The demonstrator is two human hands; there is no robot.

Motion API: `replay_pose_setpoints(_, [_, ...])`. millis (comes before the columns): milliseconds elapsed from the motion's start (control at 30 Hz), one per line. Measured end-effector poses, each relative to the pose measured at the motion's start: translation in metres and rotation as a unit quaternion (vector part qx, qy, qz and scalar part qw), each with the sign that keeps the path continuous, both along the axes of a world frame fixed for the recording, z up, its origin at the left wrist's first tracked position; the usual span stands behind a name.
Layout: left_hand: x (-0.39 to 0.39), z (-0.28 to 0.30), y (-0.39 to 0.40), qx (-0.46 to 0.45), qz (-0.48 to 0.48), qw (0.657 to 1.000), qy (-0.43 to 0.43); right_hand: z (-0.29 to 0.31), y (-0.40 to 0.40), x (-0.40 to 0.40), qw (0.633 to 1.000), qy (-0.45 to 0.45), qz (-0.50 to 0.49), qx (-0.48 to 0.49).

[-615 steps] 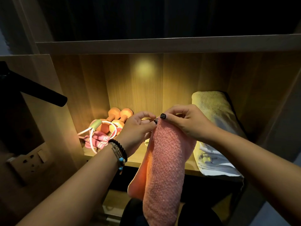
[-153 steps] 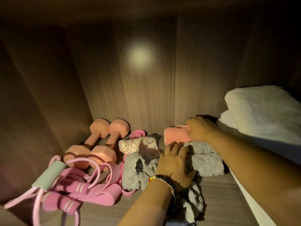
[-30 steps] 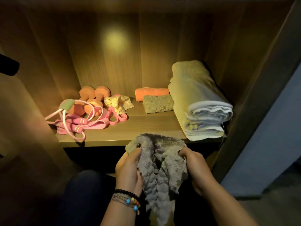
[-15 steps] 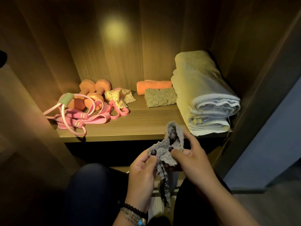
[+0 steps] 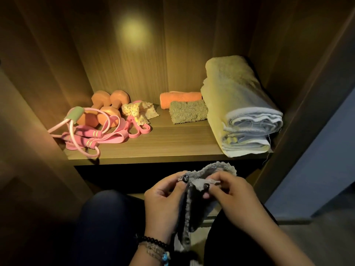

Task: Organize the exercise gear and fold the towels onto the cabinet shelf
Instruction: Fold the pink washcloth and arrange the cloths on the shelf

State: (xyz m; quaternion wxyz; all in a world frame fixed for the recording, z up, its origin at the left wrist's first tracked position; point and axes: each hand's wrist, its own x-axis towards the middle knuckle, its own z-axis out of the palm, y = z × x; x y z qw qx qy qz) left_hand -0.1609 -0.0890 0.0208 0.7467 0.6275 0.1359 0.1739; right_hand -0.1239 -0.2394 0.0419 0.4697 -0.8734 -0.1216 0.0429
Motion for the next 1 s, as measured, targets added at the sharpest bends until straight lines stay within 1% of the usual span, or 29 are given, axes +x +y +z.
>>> replay_pose_setpoints(33, [-0.001,0.0,0.001,-0.001,-0.006,1.0,0.005,0.0,0.001,-0.001,0.998,-0.038,-0.025,-0.043])
replay_pose_setpoints(100, [-0.002,0.001,0.003,-0.015,-0.019,1.0,0.011,0.001,0.001,-0.003,0.98,-0.122,-0.093,-0.127])
replay_pose_setpoints(133, [-0.003,0.001,0.004,-0.021,-0.021,0.999,0.013,0.002,0.001,-0.004,0.972,-0.157,-0.114,-0.132])
replay_pose_setpoints(167, [-0.003,0.001,0.004,-0.026,-0.024,0.999,0.014,0.002,0.001,-0.005,0.97,-0.183,-0.116,-0.115])
replay_pose_setpoints(267, [-0.003,0.001,0.006,-0.043,-0.035,0.998,0.011,0.003,-0.001,-0.007,0.972,-0.22,-0.048,-0.061])
replay_pose_setpoints(333, [-0.003,0.003,0.007,-0.049,-0.042,0.998,0.007,0.005,-0.002,-0.008,0.979,-0.202,0.011,-0.04])
replay_pose_setpoints(400, [-0.003,0.005,0.007,-0.049,-0.052,0.997,0.004,0.007,-0.003,-0.007,0.985,-0.161,0.063,-0.023])
replay_pose_setpoints(500, [-0.005,0.007,0.005,-0.047,-0.074,0.996,0.006,0.006,0.0,-0.006,0.99,-0.089,0.105,0.03])
replay_pose_setpoints(567, [-0.006,0.008,0.004,-0.051,-0.087,0.995,0.002,0.006,0.005,-0.006,0.99,-0.074,0.106,0.061])
replay_pose_setpoints(667, [-0.009,0.009,0.004,-0.067,-0.107,0.992,-0.009,0.004,0.009,-0.006,0.99,-0.063,0.081,0.099])
replay_pose_setpoints(767, [-0.009,0.008,0.004,-0.081,-0.12,0.989,-0.024,0.0,0.009,-0.004,0.992,-0.051,0.053,0.105])
replay_pose_setpoints(933, [-0.01,0.005,0.005,-0.123,-0.15,0.98,-0.046,-0.003,0.008,-0.005,0.991,-0.059,0.023,0.116])
replay_pose_setpoints(1000, [-0.01,0.005,0.005,-0.108,-0.156,0.98,-0.056,-0.003,0.008,-0.003,0.991,-0.063,0.015,0.118])
